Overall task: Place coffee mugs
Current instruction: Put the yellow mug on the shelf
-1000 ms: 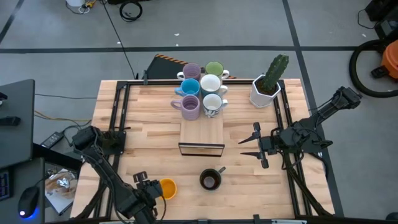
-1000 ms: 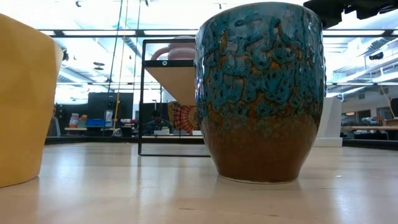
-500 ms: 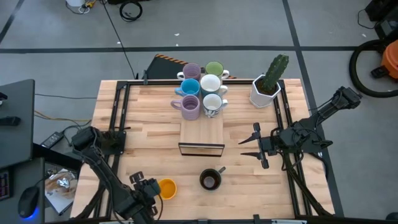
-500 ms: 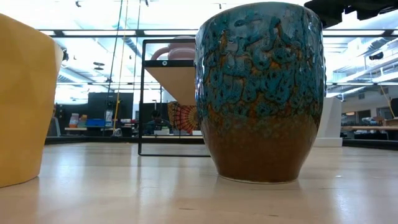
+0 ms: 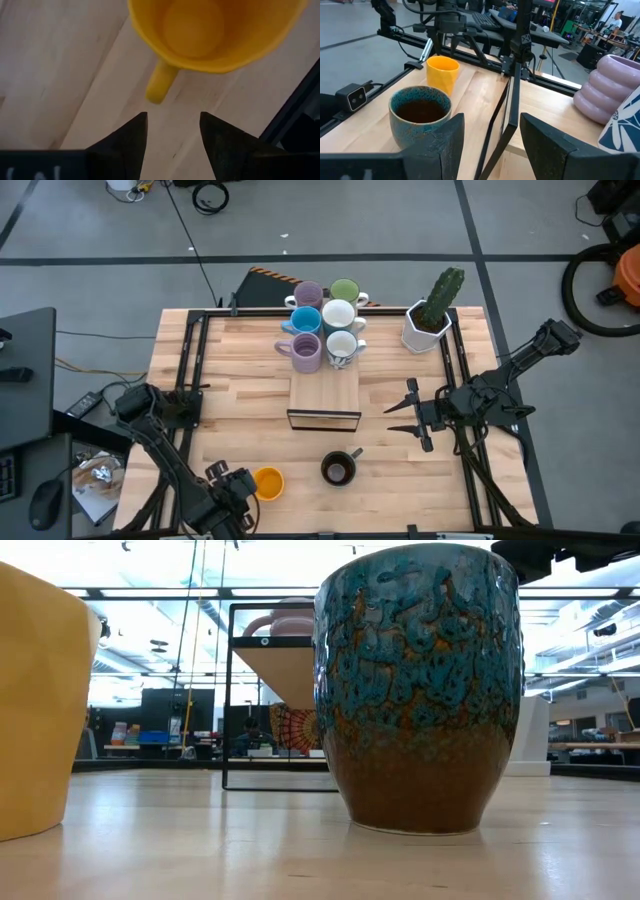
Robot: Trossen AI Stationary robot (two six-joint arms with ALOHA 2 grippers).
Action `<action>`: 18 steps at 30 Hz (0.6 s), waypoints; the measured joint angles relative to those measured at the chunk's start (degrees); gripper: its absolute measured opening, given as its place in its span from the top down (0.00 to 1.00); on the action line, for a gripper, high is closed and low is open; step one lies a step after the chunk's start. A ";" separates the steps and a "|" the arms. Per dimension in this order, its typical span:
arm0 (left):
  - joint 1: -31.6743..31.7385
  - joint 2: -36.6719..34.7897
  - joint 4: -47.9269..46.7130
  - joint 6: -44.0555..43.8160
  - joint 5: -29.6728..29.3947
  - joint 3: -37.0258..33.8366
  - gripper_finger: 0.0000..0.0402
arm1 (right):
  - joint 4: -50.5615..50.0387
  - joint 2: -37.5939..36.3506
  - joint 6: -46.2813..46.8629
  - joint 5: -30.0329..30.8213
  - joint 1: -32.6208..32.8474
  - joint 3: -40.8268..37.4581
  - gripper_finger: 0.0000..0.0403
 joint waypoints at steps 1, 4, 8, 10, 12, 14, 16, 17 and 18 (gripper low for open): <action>0.21 0.00 0.12 0.58 0.62 0.00 0.54 | -0.01 0.01 0.05 0.00 -0.01 0.00 0.51; 1.30 0.00 0.13 2.92 1.47 0.00 0.56 | 0.02 -0.01 0.17 0.00 0.00 0.00 0.51; 3.18 0.00 -1.87 6.10 3.51 0.00 0.58 | 0.08 0.00 0.55 0.00 -0.01 0.00 0.51; 3.97 0.00 -2.02 7.44 4.22 0.00 0.59 | 0.08 0.00 0.61 -0.09 -0.02 0.00 0.51; 4.78 0.00 -1.32 9.51 4.13 0.00 0.59 | 0.07 0.01 0.60 -0.20 -0.02 0.00 0.51; 5.40 0.00 -0.06 12.34 4.40 0.00 0.59 | 0.05 0.00 0.60 -0.22 -0.02 0.00 0.51; 5.97 0.00 1.29 15.50 4.55 0.00 0.59 | 0.01 -0.01 0.60 -0.22 0.00 0.00 0.51; 6.30 0.00 1.96 16.65 4.52 0.00 0.59 | 0.01 0.00 0.59 -0.22 -0.01 0.00 0.51; 6.69 0.00 2.41 17.69 4.53 0.00 0.59 | 0.01 0.00 0.58 -0.22 -0.02 0.00 0.51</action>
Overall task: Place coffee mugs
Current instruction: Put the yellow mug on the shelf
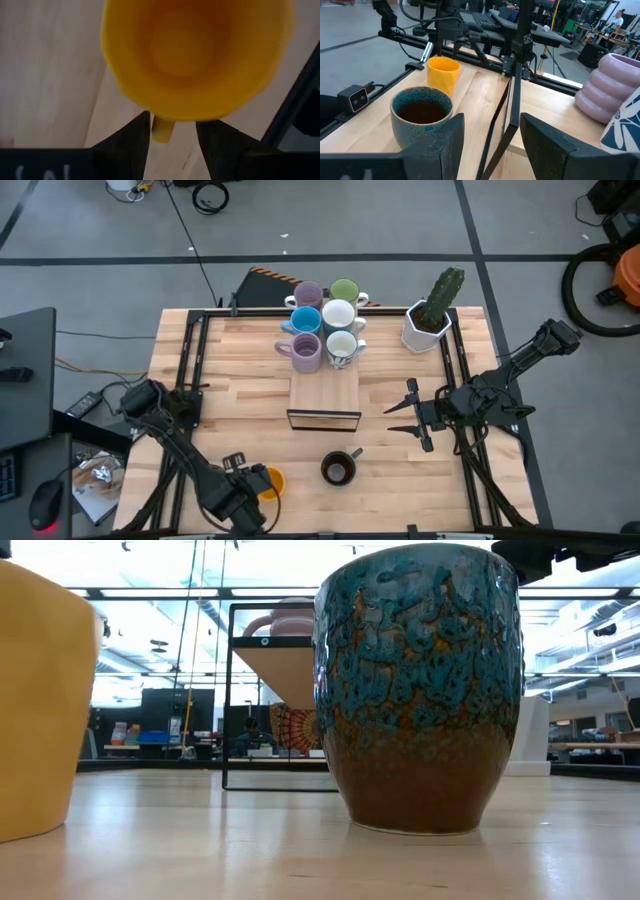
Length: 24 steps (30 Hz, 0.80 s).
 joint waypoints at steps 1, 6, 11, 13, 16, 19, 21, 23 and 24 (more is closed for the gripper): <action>0.36 0.00 0.06 0.29 0.02 0.00 0.59 | -0.01 0.01 0.01 0.00 0.01 0.00 0.51; 1.26 0.43 1.52 0.43 0.02 0.04 0.59 | -0.02 0.01 0.00 0.00 0.02 0.00 0.51; 0.81 3.11 3.87 0.05 -0.08 0.04 0.59 | -0.07 0.00 0.01 -0.02 0.01 0.00 0.51; 0.77 3.52 3.90 -0.05 -0.36 0.02 0.59 | -0.07 0.01 0.02 -0.02 0.01 0.00 0.51; 0.82 3.52 3.93 -0.71 -1.65 0.02 0.59 | 0.00 0.01 0.04 -0.02 0.00 0.00 0.51; 0.69 3.52 3.92 -1.87 -2.29 0.02 0.60 | 0.00 0.01 0.20 -0.02 0.01 0.00 0.51; 0.46 3.52 3.96 -3.09 -2.61 0.02 0.62 | -0.02 0.01 0.22 -0.02 0.01 0.00 0.51; 0.40 3.52 4.26 -4.34 -3.42 0.02 0.63 | -0.02 -0.01 0.21 -0.02 0.01 0.00 0.51; 0.25 3.52 4.37 -4.69 -3.68 0.02 0.64 | -0.02 0.01 0.22 -0.02 0.01 0.00 0.51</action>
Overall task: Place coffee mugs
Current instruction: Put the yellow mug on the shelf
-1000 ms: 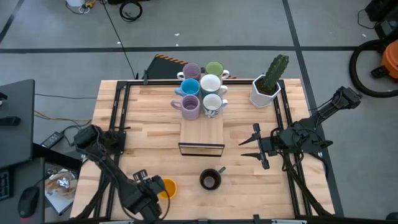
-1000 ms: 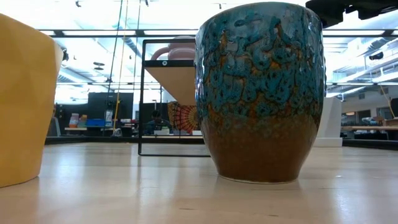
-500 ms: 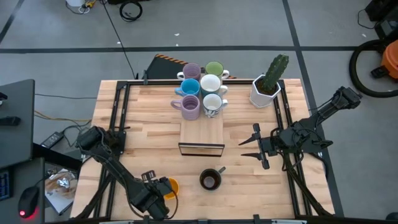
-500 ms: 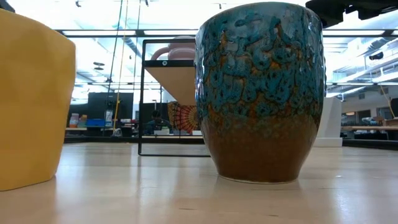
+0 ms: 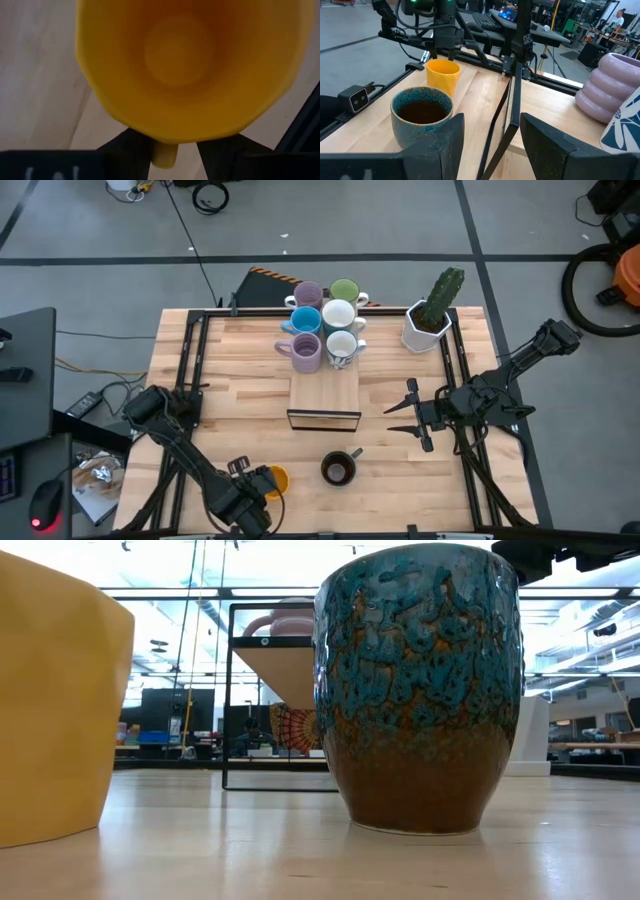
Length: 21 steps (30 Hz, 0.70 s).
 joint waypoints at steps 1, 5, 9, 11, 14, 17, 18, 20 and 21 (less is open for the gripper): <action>-0.17 0.00 0.03 -0.09 -0.12 0.00 0.64 | 0.00 -0.02 0.00 0.00 0.00 0.00 0.51; -0.40 0.02 0.16 -0.25 -0.24 0.00 0.65 | 0.00 -0.02 0.00 0.00 0.00 0.00 0.51; -0.30 0.04 0.16 -0.28 -0.62 0.00 0.65 | 0.00 0.00 0.00 0.00 -0.01 0.00 0.51; -0.30 0.04 0.10 -0.15 -0.78 0.00 0.65 | 0.00 -0.01 0.00 0.00 -0.01 0.00 0.51; -0.32 0.04 -0.96 -0.14 -1.48 0.00 0.66 | 0.00 0.00 0.00 0.00 -0.01 0.00 0.51; -0.30 0.04 -1.25 0.40 -1.63 0.00 0.73 | 0.00 0.00 0.00 0.00 0.01 0.00 0.51; -0.30 0.04 -1.34 0.90 -1.66 0.00 0.76 | 0.00 -0.01 0.00 0.00 -0.01 0.00 0.51; -0.09 0.04 -1.17 1.87 -1.33 0.00 0.84 | 0.00 -0.02 0.00 0.00 -0.01 0.00 0.51; -0.05 0.04 -1.16 2.22 -1.11 0.00 0.86 | 0.00 0.00 0.00 0.00 -0.01 0.00 0.51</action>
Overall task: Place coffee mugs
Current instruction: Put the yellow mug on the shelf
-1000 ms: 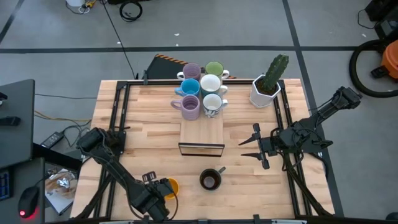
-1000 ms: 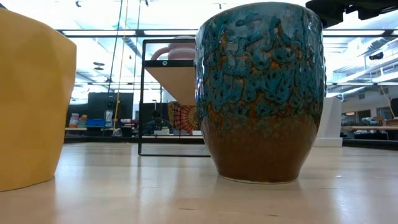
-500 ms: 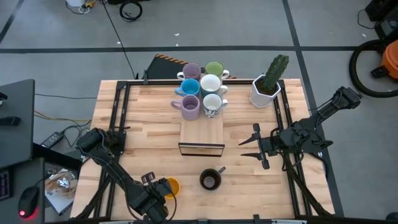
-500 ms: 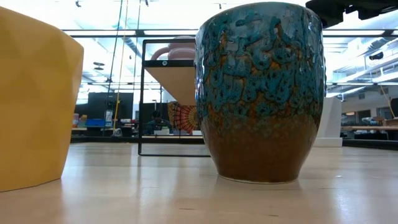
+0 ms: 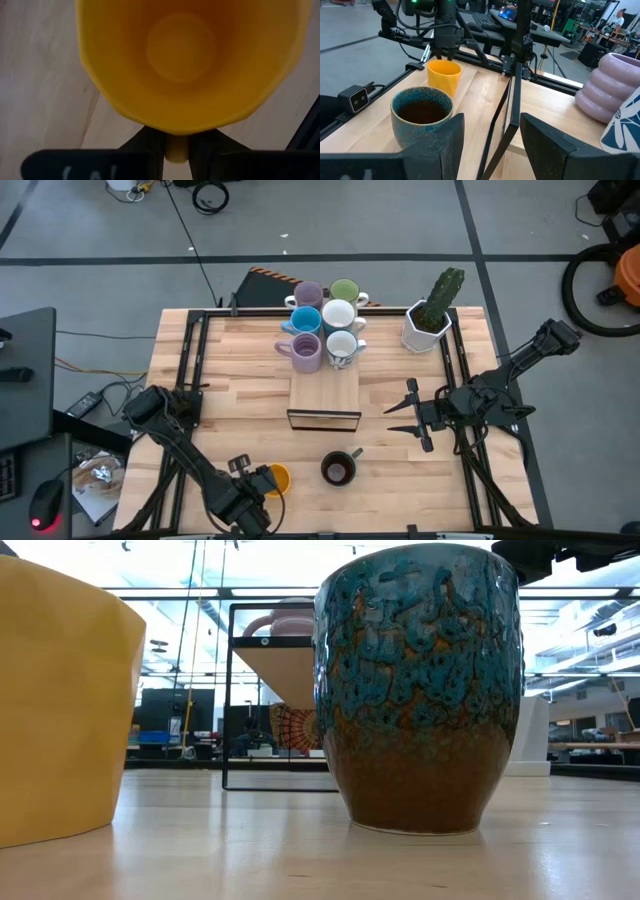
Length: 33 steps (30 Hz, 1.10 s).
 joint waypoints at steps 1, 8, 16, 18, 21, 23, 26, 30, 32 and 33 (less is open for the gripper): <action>0.06 0.00 -0.05 0.61 0.13 0.00 0.86 | 0.00 -0.01 0.00 0.00 0.01 0.00 0.51; 0.14 -0.38 -1.29 2.17 0.20 -0.01 0.86 | 0.05 0.00 -0.27 0.00 0.02 0.00 0.51; 1.62 -7.66 -5.44 4.72 -0.26 0.04 0.86 | 0.36 0.00 -0.91 0.00 0.00 0.00 0.51; 2.39 -9.66 -5.12 7.02 -0.07 0.04 0.86 | 0.10 -0.02 -1.24 0.17 -0.04 0.00 0.51; 3.60 -12.14 -4.10 11.98 1.80 0.05 0.86 | 0.00 0.00 -2.66 2.40 -0.04 0.00 0.51; 5.04 -13.44 -4.94 14.52 3.89 0.09 0.86 | 0.03 -0.12 -4.17 4.59 -0.05 0.00 0.51; 7.49 -15.55 -5.93 18.70 4.03 0.09 0.86 | 1.85 -0.51 -6.74 6.61 -0.26 0.01 0.51; 11.54 -18.74 -5.86 26.23 3.59 0.09 0.86 | 3.46 -0.64 -10.64 6.80 -1.87 0.04 0.52; 13.84 -20.64 -5.65 30.13 3.64 0.09 0.86 | 3.01 -0.63 -11.29 6.84 -3.36 0.64 0.53; 15.02 -21.67 -5.38 31.96 3.69 0.09 0.86 | 2.77 -0.63 -11.24 6.88 -4.16 1.13 0.54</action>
